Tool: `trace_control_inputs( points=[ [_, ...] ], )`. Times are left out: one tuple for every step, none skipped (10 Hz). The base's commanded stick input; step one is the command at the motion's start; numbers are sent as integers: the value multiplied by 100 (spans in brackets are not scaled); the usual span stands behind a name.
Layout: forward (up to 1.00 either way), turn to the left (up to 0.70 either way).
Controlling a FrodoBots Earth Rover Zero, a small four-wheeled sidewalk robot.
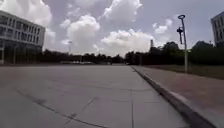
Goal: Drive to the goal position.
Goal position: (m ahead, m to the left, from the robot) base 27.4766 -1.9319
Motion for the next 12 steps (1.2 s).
trace_control_inputs(
  points=[
    [70, 5],
    [70, -1],
    [70, -30],
    [70, -30],
    [70, -30],
    [70, -30],
    [70, -30],
    [70, -20],
    [70, -4],
    [70, 5],
    [70, 5],
    [70, 5]
  ],
)
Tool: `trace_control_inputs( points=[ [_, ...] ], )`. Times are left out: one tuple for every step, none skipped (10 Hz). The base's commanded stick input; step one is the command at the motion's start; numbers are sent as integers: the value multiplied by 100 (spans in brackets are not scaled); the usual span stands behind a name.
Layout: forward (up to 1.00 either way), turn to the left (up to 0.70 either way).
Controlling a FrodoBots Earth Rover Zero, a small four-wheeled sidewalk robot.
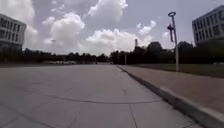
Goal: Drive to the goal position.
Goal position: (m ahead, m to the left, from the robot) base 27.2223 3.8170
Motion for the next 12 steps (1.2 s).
trace_control_inputs(
  points=[
    [70, 5],
    [70, 5],
    [70, 5],
    [70, 5],
    [70, 5],
    [70, 5],
    [70, 5],
    [70, 5],
    [70, 5],
    [70, 5],
    [70, 5],
    [70, 5]
  ],
)
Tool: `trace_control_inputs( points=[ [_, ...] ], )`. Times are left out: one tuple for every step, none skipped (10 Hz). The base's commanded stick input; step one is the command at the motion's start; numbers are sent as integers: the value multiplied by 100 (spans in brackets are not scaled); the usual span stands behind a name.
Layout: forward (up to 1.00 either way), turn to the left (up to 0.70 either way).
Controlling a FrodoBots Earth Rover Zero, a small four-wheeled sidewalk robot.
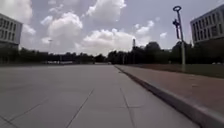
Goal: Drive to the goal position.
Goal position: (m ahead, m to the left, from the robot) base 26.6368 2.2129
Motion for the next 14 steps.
trace_control_inputs(
  points=[
    [70, 5],
    [70, 5],
    [70, 5],
    [70, 5],
    [70, 5],
    [70, 6],
    [70, 6],
    [70, 6],
    [70, 6],
    [70, 6],
    [70, 6],
    [70, 6],
    [70, 6],
    [70, 6]
  ],
)
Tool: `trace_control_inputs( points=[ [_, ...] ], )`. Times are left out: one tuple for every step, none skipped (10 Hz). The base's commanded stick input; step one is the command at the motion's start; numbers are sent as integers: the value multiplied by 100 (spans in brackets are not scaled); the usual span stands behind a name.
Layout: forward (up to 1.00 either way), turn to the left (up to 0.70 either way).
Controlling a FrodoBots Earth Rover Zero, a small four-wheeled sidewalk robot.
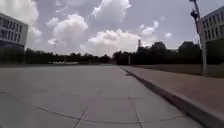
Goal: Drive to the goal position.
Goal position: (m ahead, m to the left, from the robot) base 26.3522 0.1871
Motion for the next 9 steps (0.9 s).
trace_control_inputs(
  points=[
    [70, 6],
    [70, 6],
    [70, 6],
    [70, 6],
    [70, 6],
    [70, 6],
    [70, 6],
    [70, 6],
    [70, 6]
  ],
)
